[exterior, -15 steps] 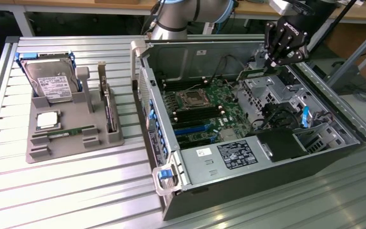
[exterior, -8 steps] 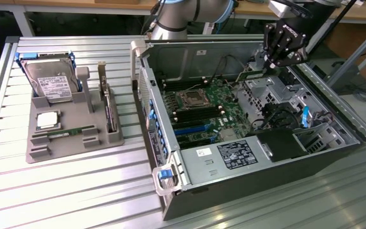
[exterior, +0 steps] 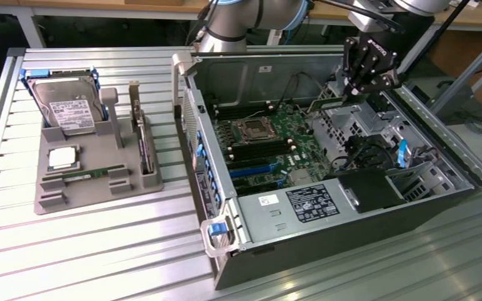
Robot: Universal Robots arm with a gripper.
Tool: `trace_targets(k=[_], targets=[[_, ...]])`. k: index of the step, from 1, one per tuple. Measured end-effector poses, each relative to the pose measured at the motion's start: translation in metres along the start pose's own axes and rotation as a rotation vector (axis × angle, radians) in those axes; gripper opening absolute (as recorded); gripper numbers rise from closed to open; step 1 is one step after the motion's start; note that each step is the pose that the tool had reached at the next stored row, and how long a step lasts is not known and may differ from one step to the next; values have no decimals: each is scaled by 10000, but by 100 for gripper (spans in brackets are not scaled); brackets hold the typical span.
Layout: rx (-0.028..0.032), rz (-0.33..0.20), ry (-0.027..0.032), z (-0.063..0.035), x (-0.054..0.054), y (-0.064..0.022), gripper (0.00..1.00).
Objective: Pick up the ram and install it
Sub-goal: 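Insert the ram into the slot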
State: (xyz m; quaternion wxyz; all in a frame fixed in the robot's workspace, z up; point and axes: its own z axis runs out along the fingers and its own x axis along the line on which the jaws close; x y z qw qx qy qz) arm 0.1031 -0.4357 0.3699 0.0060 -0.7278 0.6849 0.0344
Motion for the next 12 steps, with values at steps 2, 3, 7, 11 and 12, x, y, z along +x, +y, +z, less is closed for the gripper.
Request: trace_targets(k=[2,3,7,11,12], targets=[[0,0,0,32,0,29,12],[0,0,-2,46,-2,41,12],[0,0,-3,99,-30,71,12],[0,0,-1,147,-35,188,12],[0,0,-1,153,-35,200,12]])
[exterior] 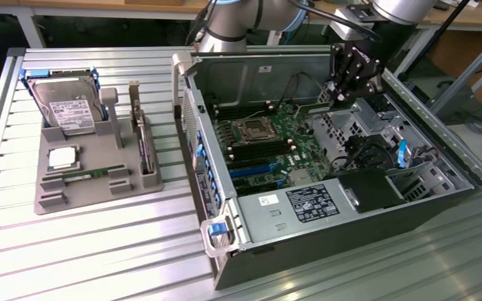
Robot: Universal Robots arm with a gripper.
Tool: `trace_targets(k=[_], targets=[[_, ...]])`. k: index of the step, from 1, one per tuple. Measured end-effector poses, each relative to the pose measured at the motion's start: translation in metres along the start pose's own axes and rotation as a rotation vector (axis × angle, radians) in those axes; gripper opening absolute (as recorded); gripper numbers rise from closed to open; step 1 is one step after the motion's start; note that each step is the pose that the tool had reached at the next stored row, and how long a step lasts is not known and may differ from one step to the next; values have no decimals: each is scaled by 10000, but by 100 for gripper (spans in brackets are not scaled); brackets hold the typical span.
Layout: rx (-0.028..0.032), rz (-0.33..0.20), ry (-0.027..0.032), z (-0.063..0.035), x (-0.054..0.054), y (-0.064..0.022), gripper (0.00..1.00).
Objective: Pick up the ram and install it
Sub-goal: 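Insert the ram into the slot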
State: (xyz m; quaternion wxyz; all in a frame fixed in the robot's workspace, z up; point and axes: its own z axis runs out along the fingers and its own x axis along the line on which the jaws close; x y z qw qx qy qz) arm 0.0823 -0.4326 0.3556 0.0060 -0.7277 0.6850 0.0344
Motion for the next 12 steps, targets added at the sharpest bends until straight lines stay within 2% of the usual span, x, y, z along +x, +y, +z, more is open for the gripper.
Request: trace_targets(k=[3,12], targets=[[0,0,2,23,-1,31,12],[0,0,0,67,0,51,12]])
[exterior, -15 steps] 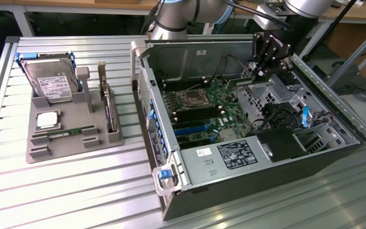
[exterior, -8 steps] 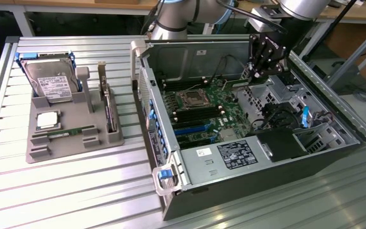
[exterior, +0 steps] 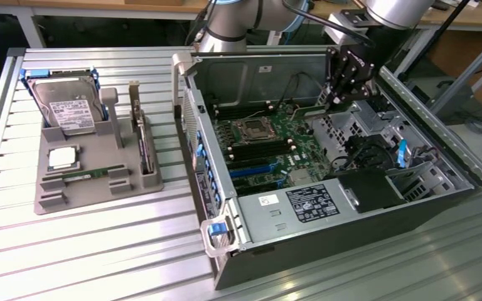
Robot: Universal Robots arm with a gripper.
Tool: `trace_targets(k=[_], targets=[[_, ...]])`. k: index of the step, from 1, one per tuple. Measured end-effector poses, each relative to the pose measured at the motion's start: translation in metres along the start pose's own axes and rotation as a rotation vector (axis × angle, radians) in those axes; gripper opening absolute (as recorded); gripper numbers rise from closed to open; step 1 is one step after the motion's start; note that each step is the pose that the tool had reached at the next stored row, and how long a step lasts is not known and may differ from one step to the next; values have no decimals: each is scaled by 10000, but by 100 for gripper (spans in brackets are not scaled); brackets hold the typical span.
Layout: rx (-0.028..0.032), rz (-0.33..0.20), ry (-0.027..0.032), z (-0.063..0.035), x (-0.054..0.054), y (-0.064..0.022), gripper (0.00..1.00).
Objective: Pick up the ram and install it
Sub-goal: 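Insert the ram into the slot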
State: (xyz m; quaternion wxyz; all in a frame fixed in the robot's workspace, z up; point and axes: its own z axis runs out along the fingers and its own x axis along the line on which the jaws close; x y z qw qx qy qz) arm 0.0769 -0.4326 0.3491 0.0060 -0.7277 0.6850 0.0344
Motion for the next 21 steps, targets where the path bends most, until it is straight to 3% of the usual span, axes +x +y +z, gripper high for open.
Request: trace_targets(k=[21], targets=[[0,0,0,208,10,20,12]])
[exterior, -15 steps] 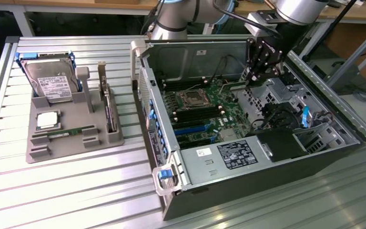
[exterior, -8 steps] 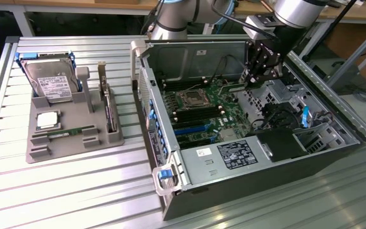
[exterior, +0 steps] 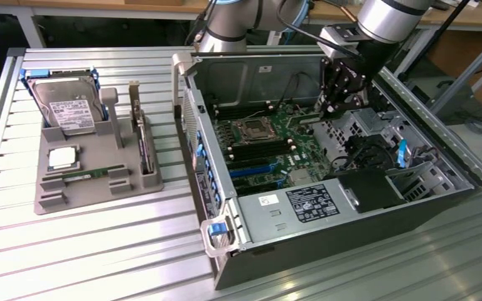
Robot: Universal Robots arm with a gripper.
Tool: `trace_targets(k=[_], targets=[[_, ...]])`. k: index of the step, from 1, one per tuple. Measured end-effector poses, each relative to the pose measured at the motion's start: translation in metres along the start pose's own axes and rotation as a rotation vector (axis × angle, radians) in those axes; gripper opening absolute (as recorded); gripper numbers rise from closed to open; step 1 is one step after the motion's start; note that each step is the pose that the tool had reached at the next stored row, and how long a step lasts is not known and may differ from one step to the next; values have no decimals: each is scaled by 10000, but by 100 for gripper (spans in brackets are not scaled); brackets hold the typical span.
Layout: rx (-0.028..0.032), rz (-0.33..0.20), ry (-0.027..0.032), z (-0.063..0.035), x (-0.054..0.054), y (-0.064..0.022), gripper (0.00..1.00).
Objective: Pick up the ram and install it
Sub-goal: 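Insert the ram into the slot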
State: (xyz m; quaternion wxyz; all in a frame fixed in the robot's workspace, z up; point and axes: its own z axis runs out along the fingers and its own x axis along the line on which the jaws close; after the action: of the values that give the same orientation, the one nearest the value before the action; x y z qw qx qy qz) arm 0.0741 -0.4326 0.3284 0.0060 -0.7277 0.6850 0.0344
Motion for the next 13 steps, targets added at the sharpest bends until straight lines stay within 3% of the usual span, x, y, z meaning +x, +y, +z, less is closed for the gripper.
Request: trace_targets(k=[13], targets=[[0,0,-1,136,8,-5,12]])
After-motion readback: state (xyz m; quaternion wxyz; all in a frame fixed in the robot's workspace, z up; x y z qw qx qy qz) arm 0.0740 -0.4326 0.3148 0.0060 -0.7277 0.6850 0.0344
